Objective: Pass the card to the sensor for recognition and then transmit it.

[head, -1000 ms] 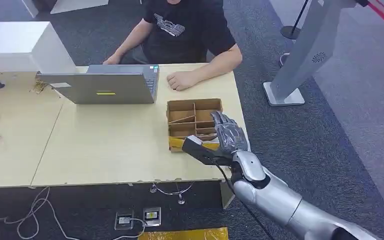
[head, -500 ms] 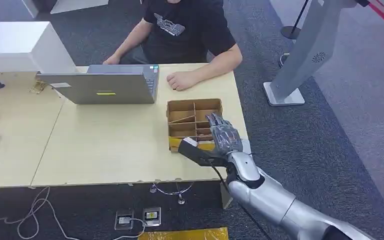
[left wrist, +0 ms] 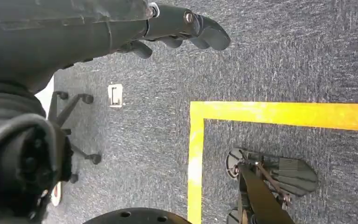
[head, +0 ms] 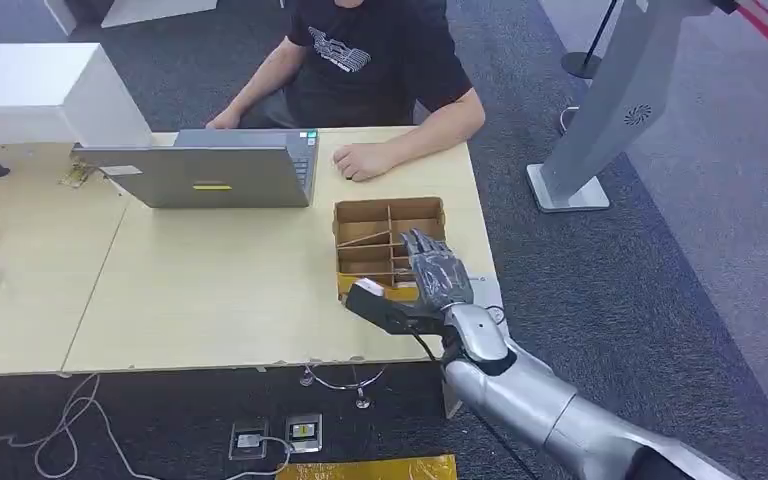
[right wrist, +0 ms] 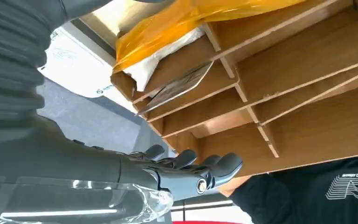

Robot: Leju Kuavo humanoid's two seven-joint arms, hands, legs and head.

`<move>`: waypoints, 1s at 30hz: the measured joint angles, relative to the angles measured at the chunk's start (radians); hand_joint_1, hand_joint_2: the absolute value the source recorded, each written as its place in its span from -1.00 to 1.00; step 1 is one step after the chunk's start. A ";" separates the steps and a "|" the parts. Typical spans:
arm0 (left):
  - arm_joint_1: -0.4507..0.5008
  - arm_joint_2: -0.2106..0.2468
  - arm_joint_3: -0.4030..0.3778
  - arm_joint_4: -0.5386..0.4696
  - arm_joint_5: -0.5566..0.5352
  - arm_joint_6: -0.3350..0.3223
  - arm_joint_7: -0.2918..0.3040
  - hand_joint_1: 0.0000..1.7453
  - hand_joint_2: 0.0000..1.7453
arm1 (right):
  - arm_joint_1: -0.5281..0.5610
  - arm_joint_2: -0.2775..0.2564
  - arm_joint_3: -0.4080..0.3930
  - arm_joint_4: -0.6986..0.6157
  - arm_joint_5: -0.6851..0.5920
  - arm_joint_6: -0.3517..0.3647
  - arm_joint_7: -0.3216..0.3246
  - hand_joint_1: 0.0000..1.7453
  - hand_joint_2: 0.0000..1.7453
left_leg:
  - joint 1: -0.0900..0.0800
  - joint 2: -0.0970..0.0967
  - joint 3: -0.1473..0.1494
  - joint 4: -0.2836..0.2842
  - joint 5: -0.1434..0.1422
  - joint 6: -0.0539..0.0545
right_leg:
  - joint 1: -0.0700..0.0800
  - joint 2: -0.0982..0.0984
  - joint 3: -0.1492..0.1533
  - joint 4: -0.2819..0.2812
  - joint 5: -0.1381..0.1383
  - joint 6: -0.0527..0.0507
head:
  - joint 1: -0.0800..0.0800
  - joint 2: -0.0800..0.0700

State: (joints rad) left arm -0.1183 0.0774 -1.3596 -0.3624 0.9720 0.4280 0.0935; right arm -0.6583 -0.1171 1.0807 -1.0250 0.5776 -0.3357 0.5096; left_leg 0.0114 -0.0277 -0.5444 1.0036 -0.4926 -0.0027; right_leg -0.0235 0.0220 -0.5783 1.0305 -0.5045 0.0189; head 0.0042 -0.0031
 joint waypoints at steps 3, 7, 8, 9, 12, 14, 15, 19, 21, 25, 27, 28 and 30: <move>0.000 0.000 0.000 0.000 0.000 -0.002 0.000 -1.00 -1.00 | 0.000 0.003 0.003 0.009 0.001 0.000 -0.002 -1.00 1.00 | 0.000 0.000 0.000 0.000 0.000 0.000 | 0.000 0.000 0.000 0.000 0.000 0.000 | 0.000 0.000; 0.000 0.000 0.000 0.000 0.000 -0.006 0.000 -1.00 -1.00 | -0.003 0.008 0.008 0.027 0.003 -0.006 -0.003 -1.00 1.00 | 0.000 0.000 0.000 0.000 0.000 0.000 | 0.000 0.000 0.000 0.000 0.000 0.000 | 0.000 0.000; 0.000 0.000 0.000 0.000 0.000 -0.006 0.000 -1.00 -1.00 | -0.004 0.008 0.008 0.030 0.005 -0.008 -0.002 -1.00 1.00 | 0.000 0.000 0.000 0.000 0.000 0.000 | 0.000 0.000 0.000 0.000 0.000 0.000 | 0.000 0.000; 0.000 0.000 0.000 0.000 0.000 -0.006 0.000 -1.00 -1.00 | -0.005 0.008 0.009 0.033 0.005 -0.008 -0.001 -1.00 1.00 | 0.000 0.000 0.000 0.000 0.000 0.000 | 0.000 0.000 0.000 0.000 0.000 0.000 | 0.000 0.000; 0.000 0.000 0.000 0.000 0.000 -0.006 0.000 -1.00 -1.00 | -0.006 0.008 0.009 0.043 0.009 -0.011 0.002 1.00 1.00 | 0.000 0.000 0.000 0.000 0.000 0.000 | 0.000 0.000 0.000 0.000 0.000 0.000 | 0.000 0.000; 0.000 0.000 0.000 0.000 0.000 -0.006 0.000 -1.00 -1.00 | -0.006 0.008 0.009 0.050 0.010 -0.013 0.003 1.00 1.00 | 0.000 0.000 0.000 0.000 0.000 0.000 | 0.000 0.000 0.000 0.000 0.000 0.000 | 0.000 0.000; 0.000 0.000 0.000 0.000 0.000 -0.006 0.000 -1.00 -1.00 | -0.006 0.008 0.009 0.053 0.012 -0.013 0.003 1.00 1.00 | 0.000 0.000 0.000 0.000 0.000 0.000 | 0.000 0.000 0.000 0.000 0.000 0.000 | 0.000 0.000; 0.000 0.000 0.000 0.000 0.000 -0.006 0.000 -1.00 -1.00 | -0.006 0.008 0.012 0.063 0.024 -0.013 0.003 1.00 1.00 | 0.000 0.000 0.000 0.000 0.000 0.000 | 0.000 0.000 0.000 0.000 0.000 0.000 | 0.000 0.000; 0.000 0.000 0.000 0.000 0.000 -0.005 0.000 -1.00 -1.00 | -0.007 0.009 0.014 0.068 0.032 -0.013 0.002 1.00 1.00 | 0.000 0.000 0.000 0.000 0.000 0.000 | 0.000 0.000 0.000 0.000 0.000 0.000 | 0.000 0.000; 0.000 -0.001 0.000 0.000 0.001 -0.001 0.000 -1.00 -1.00 | -0.011 0.010 0.016 0.079 0.035 -0.014 -0.003 1.00 1.00 | 0.000 0.000 0.000 0.000 0.000 0.000 | 0.000 0.000 0.000 0.000 0.000 0.000 | 0.000 0.000; 0.000 -0.001 0.000 0.000 0.002 0.001 0.000 -1.00 -1.00 | -0.020 0.014 0.017 0.087 0.035 -0.018 -0.010 1.00 1.00 | 0.000 0.000 0.000 0.000 0.000 0.000 | 0.000 0.000 0.000 0.000 0.000 0.000 | 0.000 0.000; 0.000 -0.001 0.000 0.000 0.003 0.002 0.000 -1.00 -1.00 | -0.023 0.016 0.017 0.091 0.035 -0.019 -0.012 1.00 1.00 | 0.000 0.000 0.001 0.000 0.000 0.000 | 0.000 0.000 0.000 0.000 0.000 0.000 | 0.000 0.000; 0.000 -0.001 0.000 0.000 0.003 0.003 0.000 -1.00 -1.00 | -0.023 0.018 0.018 0.095 0.035 -0.019 -0.019 1.00 1.00 | 0.000 0.000 0.000 0.000 0.000 0.000 | 0.000 0.000 0.000 0.000 0.000 0.000 | 0.000 0.000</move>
State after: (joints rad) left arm -0.1183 0.0763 -1.3596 -0.3624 0.9754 0.4311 0.0935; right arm -0.6810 -0.0992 1.0990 -0.9300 0.6127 -0.3552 0.4910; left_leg 0.0114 -0.0277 -0.5441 1.0036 -0.4926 -0.0027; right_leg -0.0235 0.0220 -0.5781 1.0305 -0.5045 0.0189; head 0.0042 -0.0031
